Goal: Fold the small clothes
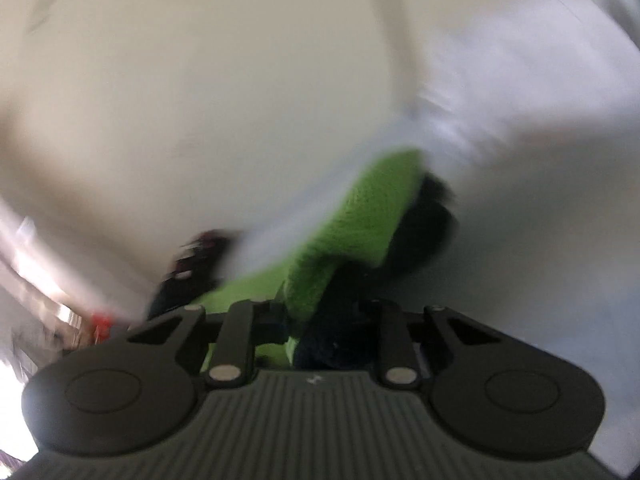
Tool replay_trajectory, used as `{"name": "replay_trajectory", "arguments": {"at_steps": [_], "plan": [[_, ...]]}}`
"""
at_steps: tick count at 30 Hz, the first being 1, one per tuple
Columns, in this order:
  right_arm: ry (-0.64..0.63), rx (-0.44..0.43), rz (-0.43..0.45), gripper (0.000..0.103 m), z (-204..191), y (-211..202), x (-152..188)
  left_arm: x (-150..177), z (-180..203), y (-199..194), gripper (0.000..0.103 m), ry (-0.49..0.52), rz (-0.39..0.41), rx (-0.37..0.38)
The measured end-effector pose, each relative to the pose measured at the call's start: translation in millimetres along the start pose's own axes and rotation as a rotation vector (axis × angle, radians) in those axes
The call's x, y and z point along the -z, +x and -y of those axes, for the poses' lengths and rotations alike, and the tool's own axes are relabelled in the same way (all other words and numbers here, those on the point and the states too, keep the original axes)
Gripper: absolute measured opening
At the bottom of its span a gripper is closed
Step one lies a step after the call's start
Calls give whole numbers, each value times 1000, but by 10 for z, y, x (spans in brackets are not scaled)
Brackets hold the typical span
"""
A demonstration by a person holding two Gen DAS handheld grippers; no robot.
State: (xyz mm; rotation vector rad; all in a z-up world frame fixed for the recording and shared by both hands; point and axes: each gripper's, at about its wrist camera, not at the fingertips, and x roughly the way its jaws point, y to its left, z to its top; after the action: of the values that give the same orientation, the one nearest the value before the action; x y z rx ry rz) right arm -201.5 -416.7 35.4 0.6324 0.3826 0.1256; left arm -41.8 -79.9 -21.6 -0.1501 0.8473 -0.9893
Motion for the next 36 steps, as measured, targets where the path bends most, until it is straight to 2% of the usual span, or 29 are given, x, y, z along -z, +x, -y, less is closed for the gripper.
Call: {"name": "replay_trajectory", "arguments": {"at_steps": [2, 3, 4, 8, 10, 13, 15, 16, 17, 18, 20, 22, 25, 28, 30, 34, 35, 36], "plan": [[-157, -33, -1, 25, -498, 54, -12, -2, -92, -293, 13, -2, 83, -13], [-231, -40, -13, 25, -730, 110, 12, 6, -157, -460, 26, -11, 129, -33], [-304, -49, -31, 25, -957, 206, 52, 19, -256, -678, 43, -33, 188, -66], [-548, -73, -161, 25, -1641, 868, 379, 90, -595, -1337, 57, -121, 342, -176], [-646, -71, -241, 25, -1852, 1288, 649, 114, -692, -1518, 76, -147, 382, -240], [-735, -49, -370, 31, -1933, 1938, 1039, 90, -772, -1502, 82, -164, 366, -276], [-768, -94, -330, 38, -1921, 2050, 1205, 16, -774, -1337, 87, -162, 325, -282], [-772, -105, -328, 47, -1946, 2037, 1231, -18, -768, -1262, 87, -157, 304, -288], [-759, -130, -335, 60, -1955, 1989, 1234, -57, -773, -1167, 87, -151, 285, -294], [-746, -162, -339, 63, -1949, 1996, 1193, -81, -785, -1084, 87, -143, 265, -299], [-731, -191, -324, 63, -1882, 1814, 1127, -111, -830, -922, 88, -127, 223, -336], [-681, -209, -289, 63, -1742, 1572, 1015, -103, -893, -787, 93, -129, 186, -351], [-579, -205, -179, 63, -1455, 1156, 781, -82, -968, -678, 93, -158, 134, -270], [-459, -109, -108, 73, -1071, 979, 605, -66, -1024, -523, 97, -192, 69, -220], [-337, -51, -129, 75, -797, 1095, 521, -38, -991, -516, 97, -180, 72, -225], [-177, -85, -232, 73, -531, 1562, 437, -43, -938, -487, 95, -184, 60, -248], [-133, -110, -261, 63, -503, 1692, 440, -45, -906, -481, 93, -183, 57, -255], [-73, -149, -279, 56, -484, 1809, 445, -59, -870, -466, 86, -180, 51, -255]]}}
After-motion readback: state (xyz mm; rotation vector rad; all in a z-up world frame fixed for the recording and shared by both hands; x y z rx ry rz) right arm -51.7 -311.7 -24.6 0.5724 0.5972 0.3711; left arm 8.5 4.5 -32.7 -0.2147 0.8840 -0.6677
